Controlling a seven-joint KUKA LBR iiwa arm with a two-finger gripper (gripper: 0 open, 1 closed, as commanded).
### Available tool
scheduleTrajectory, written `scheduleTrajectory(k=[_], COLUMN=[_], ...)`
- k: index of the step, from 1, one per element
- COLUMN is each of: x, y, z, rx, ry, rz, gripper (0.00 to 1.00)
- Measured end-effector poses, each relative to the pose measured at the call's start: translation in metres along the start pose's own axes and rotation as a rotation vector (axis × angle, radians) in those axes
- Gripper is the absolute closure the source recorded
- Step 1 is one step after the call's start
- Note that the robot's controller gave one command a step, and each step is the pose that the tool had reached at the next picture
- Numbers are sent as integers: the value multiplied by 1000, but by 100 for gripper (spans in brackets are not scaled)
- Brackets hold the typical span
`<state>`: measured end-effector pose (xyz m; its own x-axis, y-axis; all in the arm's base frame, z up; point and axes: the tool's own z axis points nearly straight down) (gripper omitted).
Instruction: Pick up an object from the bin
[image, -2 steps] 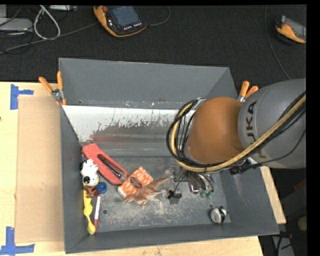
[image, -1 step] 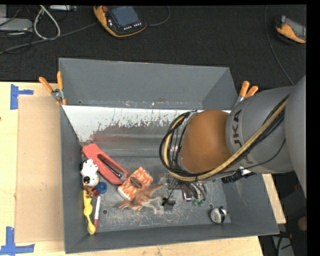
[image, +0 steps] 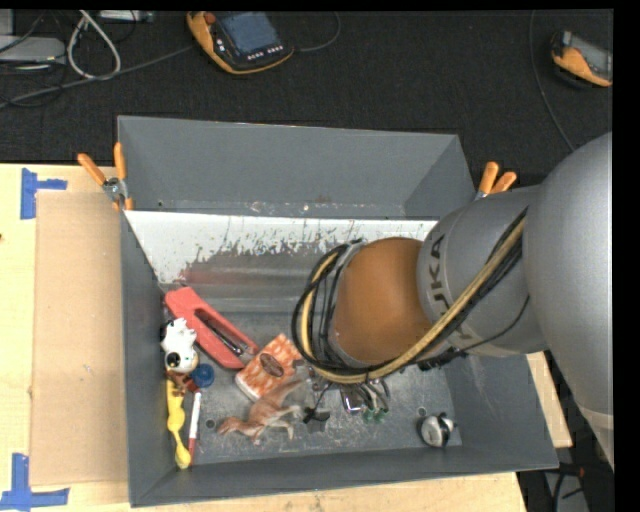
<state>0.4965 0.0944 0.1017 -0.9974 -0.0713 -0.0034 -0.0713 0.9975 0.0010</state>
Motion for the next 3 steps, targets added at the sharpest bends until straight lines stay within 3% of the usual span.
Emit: scheduleTrajectory(k=[1, 2, 3], x=[-46, -32, -39], y=[18, 14, 18], z=[27, 10, -8], rx=[2, 2, 3], ry=[11, 7, 16], rz=[153, 93, 153], gripper=[100, 100, 100])
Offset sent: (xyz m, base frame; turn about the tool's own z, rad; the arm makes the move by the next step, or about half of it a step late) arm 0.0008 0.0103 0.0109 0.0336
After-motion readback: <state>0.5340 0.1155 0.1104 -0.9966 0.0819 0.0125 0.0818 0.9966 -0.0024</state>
